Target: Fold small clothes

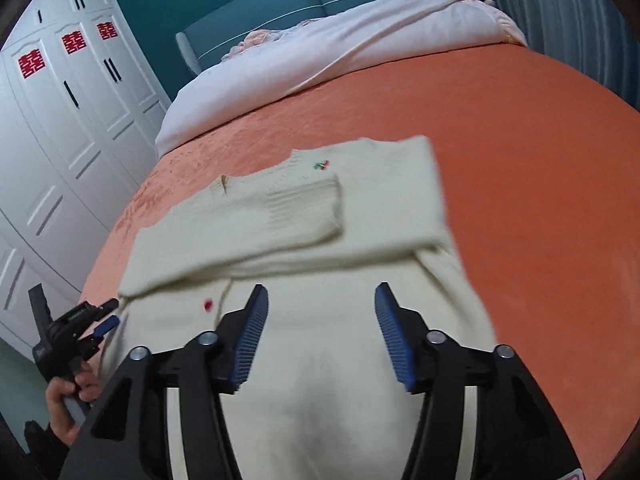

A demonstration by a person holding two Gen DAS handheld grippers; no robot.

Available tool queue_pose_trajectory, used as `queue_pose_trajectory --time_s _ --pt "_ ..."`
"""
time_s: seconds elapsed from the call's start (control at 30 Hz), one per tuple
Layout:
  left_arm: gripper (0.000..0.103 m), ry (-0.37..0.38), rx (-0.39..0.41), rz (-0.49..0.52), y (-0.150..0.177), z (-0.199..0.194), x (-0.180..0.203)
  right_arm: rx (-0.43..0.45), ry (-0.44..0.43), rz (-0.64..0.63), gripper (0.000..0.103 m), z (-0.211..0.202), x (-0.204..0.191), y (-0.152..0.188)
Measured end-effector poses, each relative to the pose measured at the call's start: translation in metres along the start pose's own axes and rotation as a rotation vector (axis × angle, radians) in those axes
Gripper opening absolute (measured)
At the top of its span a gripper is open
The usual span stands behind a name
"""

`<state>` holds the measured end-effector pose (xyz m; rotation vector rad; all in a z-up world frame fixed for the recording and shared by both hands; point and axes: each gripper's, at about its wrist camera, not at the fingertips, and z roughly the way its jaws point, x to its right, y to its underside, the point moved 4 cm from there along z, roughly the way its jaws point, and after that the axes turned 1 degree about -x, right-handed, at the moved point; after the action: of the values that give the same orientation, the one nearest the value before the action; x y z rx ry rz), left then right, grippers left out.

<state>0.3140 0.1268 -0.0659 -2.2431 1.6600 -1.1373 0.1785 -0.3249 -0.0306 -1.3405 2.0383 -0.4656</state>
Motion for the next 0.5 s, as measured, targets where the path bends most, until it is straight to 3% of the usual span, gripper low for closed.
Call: queue_pose_trajectory --time_s 0.07,0.17,0.23,0.33,0.5 --pt "0.081 -0.029 -0.026 0.000 0.026 -0.039 -0.021 -0.037 0.055 0.029 0.061 -0.039 0.034 0.035" --pt "0.083 -0.042 -0.120 -0.076 0.072 -0.081 -0.060 -0.146 0.115 0.129 0.063 -0.075 0.082 0.094" --pt "0.083 -0.009 -0.124 -0.084 0.096 -0.103 -0.071 -0.198 0.078 0.205 0.063 -0.089 0.097 0.128" --pt "0.090 -0.029 -0.132 -0.066 0.117 -0.116 -0.067 -0.251 -0.002 0.291 0.064 -0.093 0.101 0.161" --pt "0.096 -0.038 -0.127 -0.095 0.132 -0.113 -0.058 -0.237 -0.098 0.311 0.071 -0.079 0.070 0.169"
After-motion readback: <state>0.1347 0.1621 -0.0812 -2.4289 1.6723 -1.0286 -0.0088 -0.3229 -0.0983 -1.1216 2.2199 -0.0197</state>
